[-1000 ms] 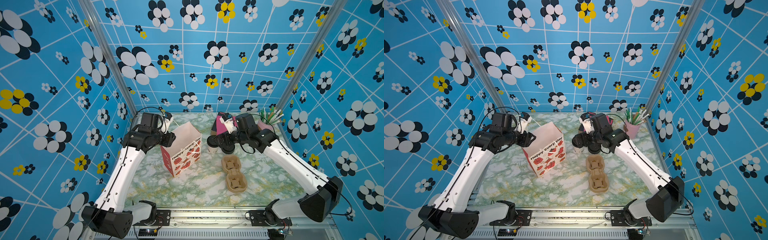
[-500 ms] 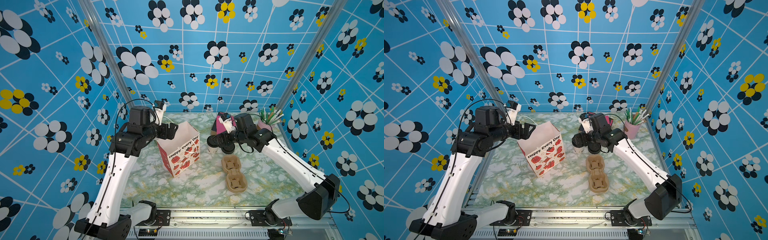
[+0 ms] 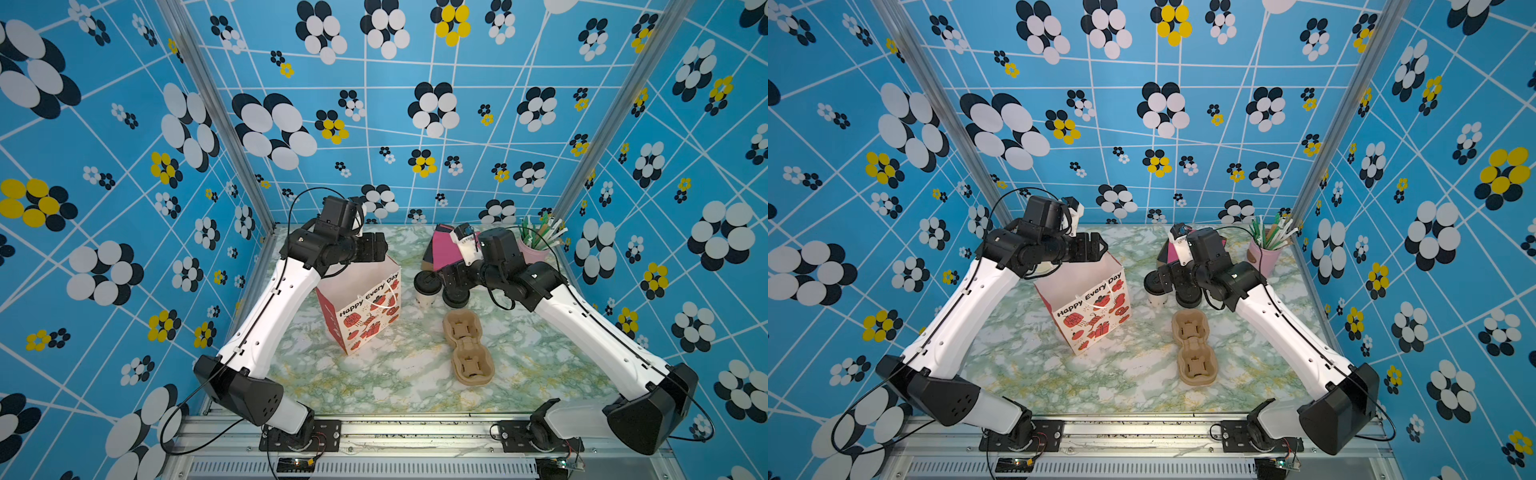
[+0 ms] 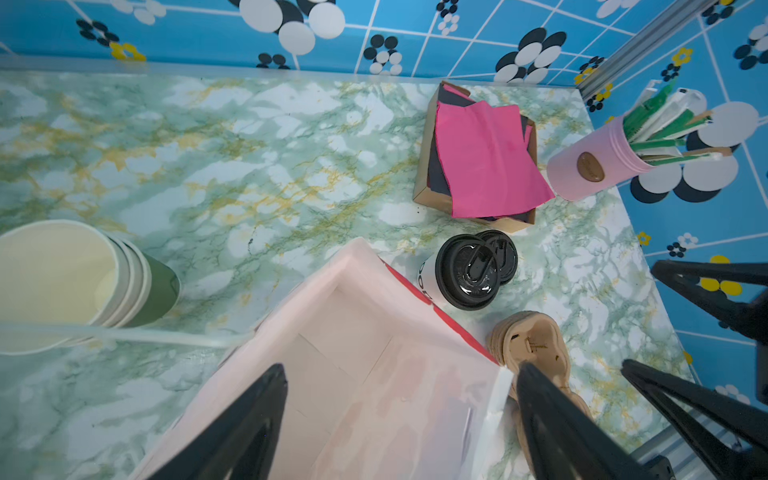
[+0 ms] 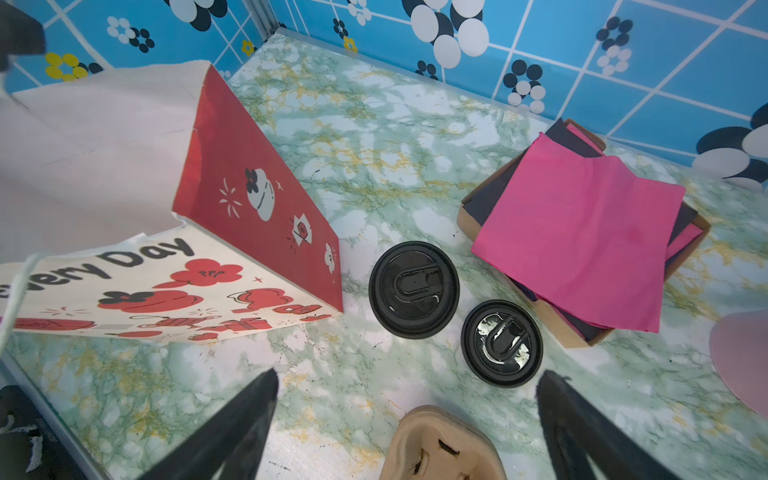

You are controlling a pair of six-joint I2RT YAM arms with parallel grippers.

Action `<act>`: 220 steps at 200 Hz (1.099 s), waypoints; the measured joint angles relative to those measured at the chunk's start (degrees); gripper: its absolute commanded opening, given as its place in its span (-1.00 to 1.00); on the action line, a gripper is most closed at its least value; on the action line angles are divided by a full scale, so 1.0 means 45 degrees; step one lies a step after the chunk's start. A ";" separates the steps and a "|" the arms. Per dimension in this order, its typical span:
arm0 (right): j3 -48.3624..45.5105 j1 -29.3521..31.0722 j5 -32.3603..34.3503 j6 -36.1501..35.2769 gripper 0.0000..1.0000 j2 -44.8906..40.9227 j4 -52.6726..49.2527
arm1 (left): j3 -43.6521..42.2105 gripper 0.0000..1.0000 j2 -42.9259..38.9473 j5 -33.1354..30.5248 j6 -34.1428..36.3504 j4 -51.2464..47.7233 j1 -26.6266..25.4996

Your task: Pack the takeout coffee

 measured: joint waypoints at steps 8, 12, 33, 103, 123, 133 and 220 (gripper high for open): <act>-0.0136 -0.0039 0.0058 0.0000 0.98 -0.0087 0.0019 | -0.0097 0.57 0.0102 -0.0063 -0.0301 0.0078 -0.0097; -0.0189 -0.0053 0.0083 0.0000 0.98 -0.0107 0.0053 | -0.0126 0.54 0.0146 -0.0117 -0.0471 0.0112 -0.0151; -0.0481 -0.0121 0.0136 0.0000 0.98 -0.0185 0.0151 | -0.0146 0.34 0.0325 -0.0500 -0.1030 0.0486 -0.0491; -0.1020 -0.0277 0.0228 -0.0039 0.98 -0.0350 0.0180 | 0.1307 0.17 0.2535 -0.3385 -0.2977 -0.0539 -0.1812; -0.1098 -0.0296 0.0228 -0.0039 0.98 -0.0442 0.0189 | 0.1889 0.09 0.3011 -0.3939 -0.3317 -0.0991 -0.2021; -0.1112 -0.0296 0.0228 -0.0034 0.98 -0.0447 0.0189 | 0.2123 0.01 0.3152 -0.4065 -0.3478 -0.1112 -0.2098; -0.1345 -0.0389 0.0219 -0.0039 0.98 -0.0466 0.0277 | 0.2511 -1.00 0.3536 -0.4405 -0.3196 -0.1608 -0.2176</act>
